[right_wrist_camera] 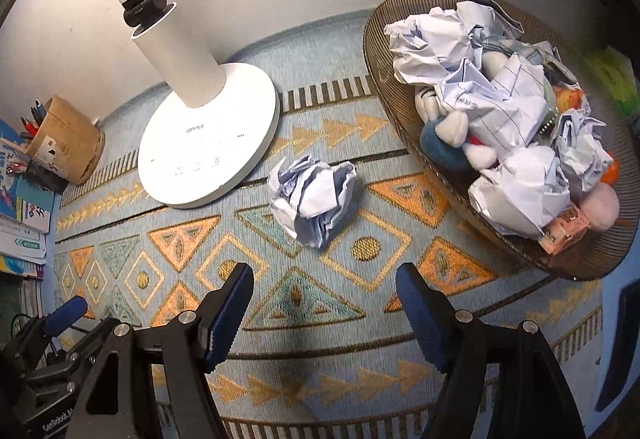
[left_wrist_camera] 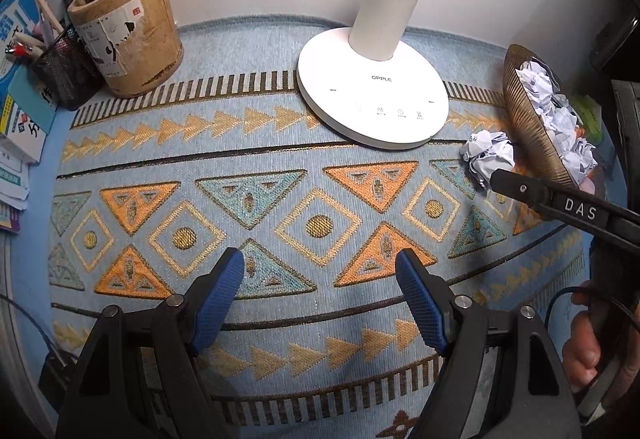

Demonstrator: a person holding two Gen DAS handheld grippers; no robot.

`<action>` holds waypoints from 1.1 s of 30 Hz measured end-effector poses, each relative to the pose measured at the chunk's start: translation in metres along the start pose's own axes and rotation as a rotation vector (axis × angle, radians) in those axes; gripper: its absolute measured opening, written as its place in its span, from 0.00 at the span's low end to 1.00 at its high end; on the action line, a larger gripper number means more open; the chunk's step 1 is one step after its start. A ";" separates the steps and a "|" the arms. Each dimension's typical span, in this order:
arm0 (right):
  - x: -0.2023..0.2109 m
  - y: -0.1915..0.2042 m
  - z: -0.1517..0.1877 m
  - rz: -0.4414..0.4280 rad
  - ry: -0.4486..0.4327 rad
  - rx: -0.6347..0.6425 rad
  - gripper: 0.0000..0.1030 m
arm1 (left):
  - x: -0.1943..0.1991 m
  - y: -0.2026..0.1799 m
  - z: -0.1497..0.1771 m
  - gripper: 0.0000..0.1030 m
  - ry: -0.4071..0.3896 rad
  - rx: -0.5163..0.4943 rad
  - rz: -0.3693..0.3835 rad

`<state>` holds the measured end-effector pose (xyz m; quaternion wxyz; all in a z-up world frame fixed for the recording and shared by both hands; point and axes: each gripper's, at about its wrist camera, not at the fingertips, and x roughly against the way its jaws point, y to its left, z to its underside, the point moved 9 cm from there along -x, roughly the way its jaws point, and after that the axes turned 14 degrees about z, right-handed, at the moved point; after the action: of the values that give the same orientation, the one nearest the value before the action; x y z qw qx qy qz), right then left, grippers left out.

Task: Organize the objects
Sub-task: 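Grasp the last crumpled paper ball with the right tool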

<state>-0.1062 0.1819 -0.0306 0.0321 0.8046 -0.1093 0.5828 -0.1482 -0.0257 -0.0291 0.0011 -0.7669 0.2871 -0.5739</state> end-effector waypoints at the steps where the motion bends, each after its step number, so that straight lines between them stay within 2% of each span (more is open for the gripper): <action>1: -0.002 0.001 -0.004 -0.013 0.006 -0.009 0.70 | 0.000 0.001 -0.001 0.74 -0.002 0.005 0.001; 14: -0.025 0.015 -0.029 -0.009 0.019 -0.040 0.70 | -0.009 0.023 -0.001 0.74 0.008 0.073 -0.023; 16: -0.028 0.016 -0.030 -0.005 0.025 -0.030 0.64 | -0.011 0.023 0.000 0.74 0.013 0.077 -0.024; 18: -0.033 0.017 -0.029 -0.008 0.038 -0.023 0.48 | -0.012 0.022 0.000 0.74 0.015 0.074 -0.026; 23: -0.020 0.015 -0.029 -0.050 0.013 -0.030 0.45 | -0.010 0.018 0.003 0.74 0.009 0.061 -0.039; 26: -0.002 0.016 -0.018 -0.068 -0.003 -0.007 0.45 | -0.005 0.012 0.005 0.74 0.001 0.057 -0.039; 30: 0.026 0.013 0.016 -0.109 0.000 0.029 0.45 | 0.001 0.001 0.012 0.74 -0.012 0.058 -0.027; 33: 0.040 0.002 0.037 -0.090 -0.013 0.057 0.45 | 0.003 -0.012 0.018 0.74 -0.012 0.043 -0.031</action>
<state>-0.0602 0.1674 -0.0044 0.0347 0.8132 -0.0567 0.5782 -0.1265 -0.0232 -0.0286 0.0104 -0.7746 0.2629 -0.5751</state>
